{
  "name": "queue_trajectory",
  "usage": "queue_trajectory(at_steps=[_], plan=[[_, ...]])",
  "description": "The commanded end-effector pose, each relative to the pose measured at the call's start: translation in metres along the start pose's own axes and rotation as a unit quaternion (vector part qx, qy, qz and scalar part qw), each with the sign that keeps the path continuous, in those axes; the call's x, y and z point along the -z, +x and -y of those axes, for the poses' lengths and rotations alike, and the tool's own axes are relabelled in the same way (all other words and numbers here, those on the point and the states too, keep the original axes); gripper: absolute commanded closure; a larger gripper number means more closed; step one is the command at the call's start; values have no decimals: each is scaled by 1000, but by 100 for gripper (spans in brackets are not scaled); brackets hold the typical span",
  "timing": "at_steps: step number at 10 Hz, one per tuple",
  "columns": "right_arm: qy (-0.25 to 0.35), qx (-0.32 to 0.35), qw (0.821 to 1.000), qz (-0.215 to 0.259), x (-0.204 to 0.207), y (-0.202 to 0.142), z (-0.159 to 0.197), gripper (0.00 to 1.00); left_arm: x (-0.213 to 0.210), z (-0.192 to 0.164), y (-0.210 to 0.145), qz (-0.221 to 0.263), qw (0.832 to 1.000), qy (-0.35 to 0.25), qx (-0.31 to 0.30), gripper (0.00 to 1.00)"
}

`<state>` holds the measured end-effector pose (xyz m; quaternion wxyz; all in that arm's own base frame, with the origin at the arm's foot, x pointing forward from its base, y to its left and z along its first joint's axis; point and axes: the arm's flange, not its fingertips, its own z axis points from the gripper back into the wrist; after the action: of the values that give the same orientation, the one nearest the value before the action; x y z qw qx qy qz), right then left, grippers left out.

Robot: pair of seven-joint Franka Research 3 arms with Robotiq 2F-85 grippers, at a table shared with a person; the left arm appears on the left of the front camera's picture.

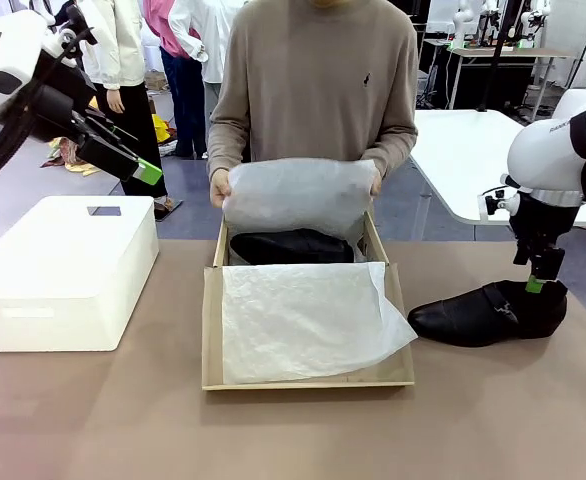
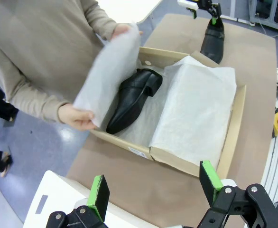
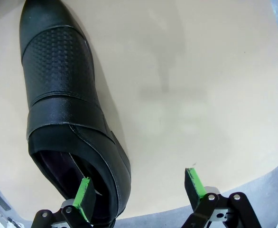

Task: Pack the shoes into the box.
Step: Place the other shoe of the Shoes into the Shoes Box.

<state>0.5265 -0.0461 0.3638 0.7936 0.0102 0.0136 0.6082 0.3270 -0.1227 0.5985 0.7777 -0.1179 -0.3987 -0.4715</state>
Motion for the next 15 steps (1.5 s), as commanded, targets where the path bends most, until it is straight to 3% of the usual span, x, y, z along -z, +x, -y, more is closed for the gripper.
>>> queue_trajectory(at_steps=[1, 8, 14, 15], plan=[[-8, -22, 1000, 19, 7, -4, -2, 0, -1, 0, -1, 4, 1000, -4, -1, 0], [-25, -26, 999, 40, 22, 4, 1, 0, -1, 0, -1, 4, 1000, -4, -1, 0], [-8, -41, 999, 27, 29, 8, 6, 0, -1, 0, -1, 4, 1000, -4, -1, 0], [-1, -41, 999, 23, 30, 9, 6, 16, -1, 0, -1, 4, 1000, -4, -1, 0]])
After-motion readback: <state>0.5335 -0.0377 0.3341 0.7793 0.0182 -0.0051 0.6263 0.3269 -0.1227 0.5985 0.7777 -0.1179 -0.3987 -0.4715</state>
